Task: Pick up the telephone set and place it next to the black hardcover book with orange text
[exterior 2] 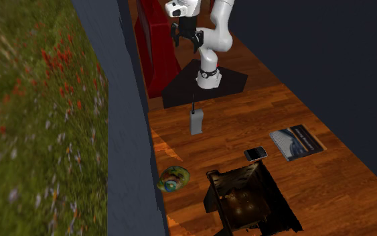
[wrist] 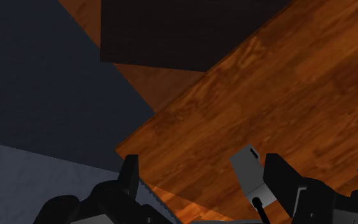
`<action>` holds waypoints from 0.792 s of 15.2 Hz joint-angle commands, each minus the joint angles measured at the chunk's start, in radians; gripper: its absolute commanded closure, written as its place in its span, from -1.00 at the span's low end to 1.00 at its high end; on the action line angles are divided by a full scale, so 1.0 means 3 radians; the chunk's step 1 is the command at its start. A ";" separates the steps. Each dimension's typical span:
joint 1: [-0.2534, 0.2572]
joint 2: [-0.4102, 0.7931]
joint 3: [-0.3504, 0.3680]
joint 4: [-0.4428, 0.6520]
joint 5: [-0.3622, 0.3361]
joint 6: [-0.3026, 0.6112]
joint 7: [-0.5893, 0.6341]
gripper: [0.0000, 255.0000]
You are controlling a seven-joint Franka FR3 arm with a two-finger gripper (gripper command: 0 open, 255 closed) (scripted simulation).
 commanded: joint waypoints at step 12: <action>-0.0098 0.0791 0.0715 -0.0209 0.0426 0.0897 0.1551 -1.00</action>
